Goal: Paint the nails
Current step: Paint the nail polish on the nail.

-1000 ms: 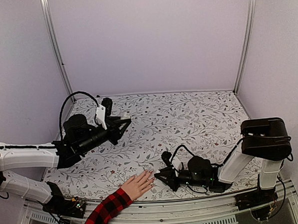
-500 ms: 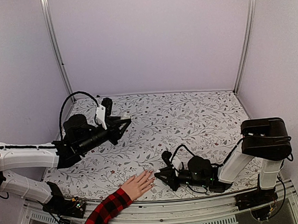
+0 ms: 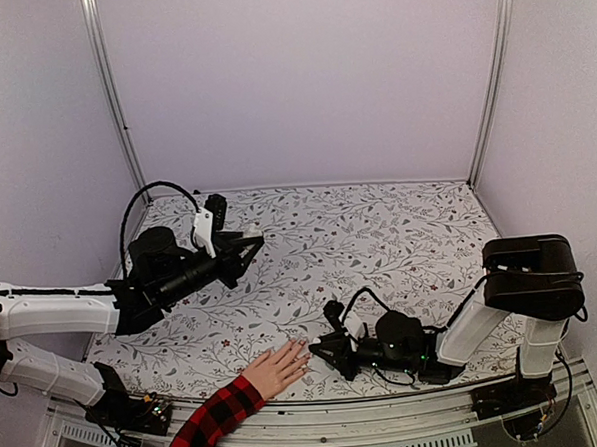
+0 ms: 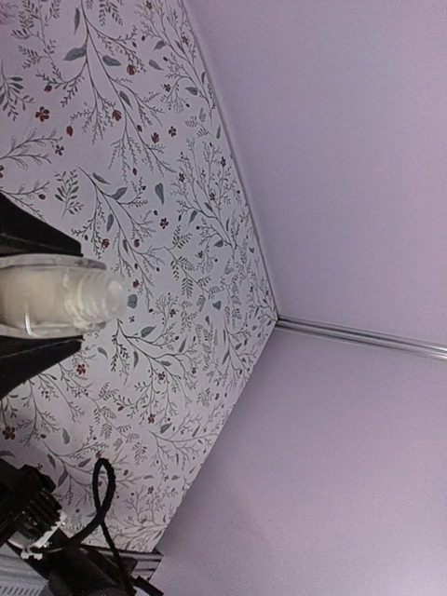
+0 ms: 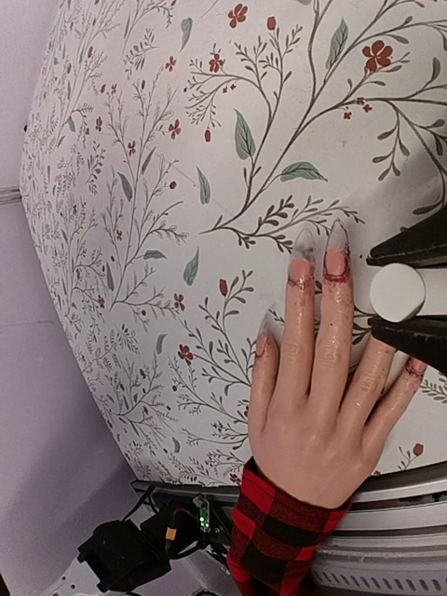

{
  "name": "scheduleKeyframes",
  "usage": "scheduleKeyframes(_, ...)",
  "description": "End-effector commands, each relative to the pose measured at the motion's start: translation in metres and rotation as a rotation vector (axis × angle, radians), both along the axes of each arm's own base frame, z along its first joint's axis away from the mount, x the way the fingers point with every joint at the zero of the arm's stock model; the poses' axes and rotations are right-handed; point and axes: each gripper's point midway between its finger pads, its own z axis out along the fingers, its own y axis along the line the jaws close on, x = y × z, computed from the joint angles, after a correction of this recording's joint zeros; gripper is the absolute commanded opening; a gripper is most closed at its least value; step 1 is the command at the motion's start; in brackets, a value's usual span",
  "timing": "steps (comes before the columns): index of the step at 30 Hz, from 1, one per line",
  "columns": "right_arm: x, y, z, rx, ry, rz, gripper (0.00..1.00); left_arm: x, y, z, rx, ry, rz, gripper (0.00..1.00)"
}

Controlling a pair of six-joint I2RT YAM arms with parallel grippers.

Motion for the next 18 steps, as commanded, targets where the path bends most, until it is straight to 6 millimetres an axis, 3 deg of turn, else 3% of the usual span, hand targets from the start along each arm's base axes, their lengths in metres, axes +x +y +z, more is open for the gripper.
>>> scheduleKeyframes(1,0.0030,0.0069,0.0098,0.020,-0.019,-0.015,0.00,0.0033,-0.0025,0.0154,-0.020,-0.036,-0.004,0.00)
scheduleKeyframes(18,0.0072,0.0038,0.0008,-0.012,-0.007,-0.045,0.00,0.0046,-0.0034,0.0148,-0.016,-0.037,-0.003,0.00)
